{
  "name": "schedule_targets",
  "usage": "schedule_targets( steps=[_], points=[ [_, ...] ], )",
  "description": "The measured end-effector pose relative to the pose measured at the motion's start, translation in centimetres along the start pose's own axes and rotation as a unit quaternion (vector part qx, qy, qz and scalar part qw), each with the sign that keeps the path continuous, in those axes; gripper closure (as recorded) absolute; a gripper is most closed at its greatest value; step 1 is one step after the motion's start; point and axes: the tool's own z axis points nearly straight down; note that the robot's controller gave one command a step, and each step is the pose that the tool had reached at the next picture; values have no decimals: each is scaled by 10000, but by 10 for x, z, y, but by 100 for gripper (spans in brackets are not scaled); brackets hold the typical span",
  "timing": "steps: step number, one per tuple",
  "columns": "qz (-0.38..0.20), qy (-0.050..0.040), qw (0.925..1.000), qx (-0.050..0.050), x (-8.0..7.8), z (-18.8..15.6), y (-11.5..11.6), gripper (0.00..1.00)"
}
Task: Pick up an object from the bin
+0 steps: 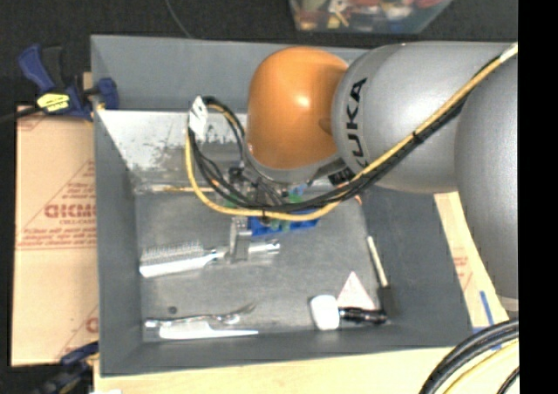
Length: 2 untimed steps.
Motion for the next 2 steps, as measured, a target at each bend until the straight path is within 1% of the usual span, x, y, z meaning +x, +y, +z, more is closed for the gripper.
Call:
schedule_targets(
  steps=[1,2],
  points=[
    [19,-33,10000,-6,-2,-3,0,0],
    [-651,-51,9979,0,8,117,26,0]
  ],
)
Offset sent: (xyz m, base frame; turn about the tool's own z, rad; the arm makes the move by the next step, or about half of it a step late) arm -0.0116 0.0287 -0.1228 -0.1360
